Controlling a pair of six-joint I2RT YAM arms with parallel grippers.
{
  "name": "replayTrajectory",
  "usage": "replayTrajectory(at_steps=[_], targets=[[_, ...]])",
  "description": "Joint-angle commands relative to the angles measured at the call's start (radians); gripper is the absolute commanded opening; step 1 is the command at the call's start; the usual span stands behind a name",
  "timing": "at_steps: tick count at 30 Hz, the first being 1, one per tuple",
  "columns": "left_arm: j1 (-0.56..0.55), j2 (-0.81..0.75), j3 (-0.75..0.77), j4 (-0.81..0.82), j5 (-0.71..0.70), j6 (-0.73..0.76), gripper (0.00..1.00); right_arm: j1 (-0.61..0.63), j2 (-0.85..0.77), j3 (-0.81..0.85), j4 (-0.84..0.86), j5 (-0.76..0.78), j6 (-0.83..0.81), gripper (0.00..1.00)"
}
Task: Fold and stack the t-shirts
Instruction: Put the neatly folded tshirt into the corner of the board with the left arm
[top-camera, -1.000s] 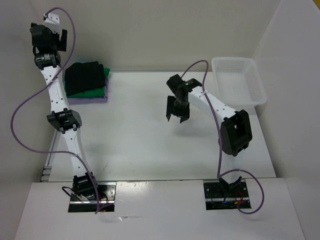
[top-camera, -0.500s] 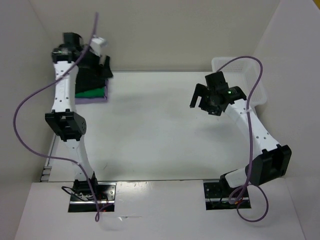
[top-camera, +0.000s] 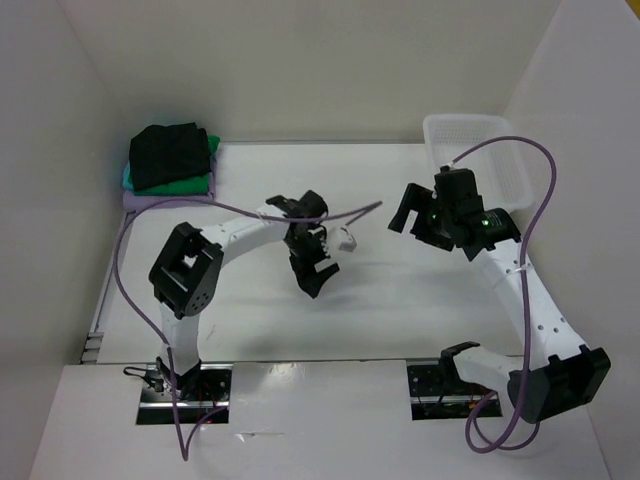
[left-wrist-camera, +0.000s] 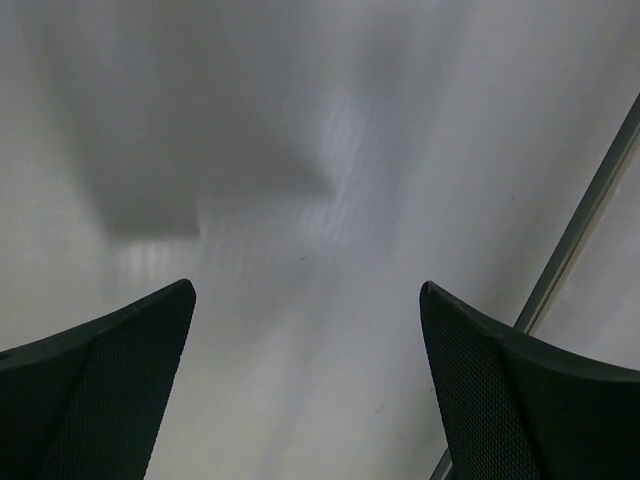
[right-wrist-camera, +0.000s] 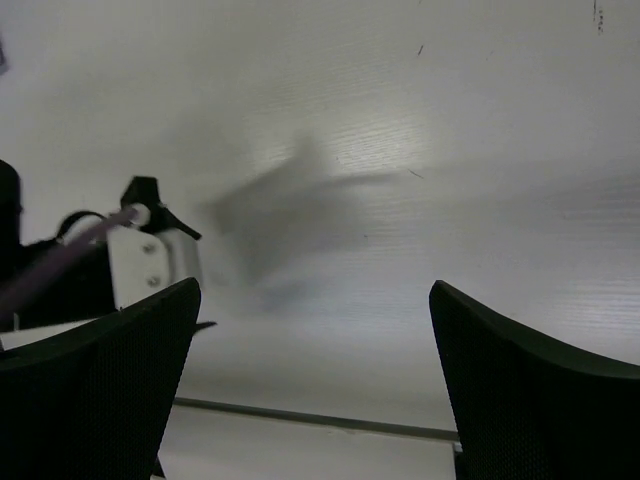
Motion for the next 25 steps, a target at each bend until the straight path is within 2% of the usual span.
replayTrajectory(at_steps=[1,4,8,19,25], targets=[[-0.113,-0.005,-0.02,0.108,-0.058,-0.077,0.99,-0.029,-0.041,-0.032,0.049,-0.038,-0.022,1.0],[-0.156,0.005,-0.02,0.134,-0.034,-0.106,0.99,-0.049,-0.062,-0.043,0.073,-0.064,-0.022,1.0],[-0.206,0.015,-0.011,0.134,-0.1,-0.106,0.99,-0.069,-0.08,-0.075,0.103,-0.099,-0.031,1.0],[-0.226,0.015,-0.011,0.125,-0.129,-0.106,0.99,-0.069,-0.071,-0.095,0.122,-0.119,-0.031,1.0],[-0.226,0.015,-0.011,0.134,-0.129,-0.106,0.99,-0.113,-0.082,-0.104,0.141,-0.144,-0.041,1.0]])
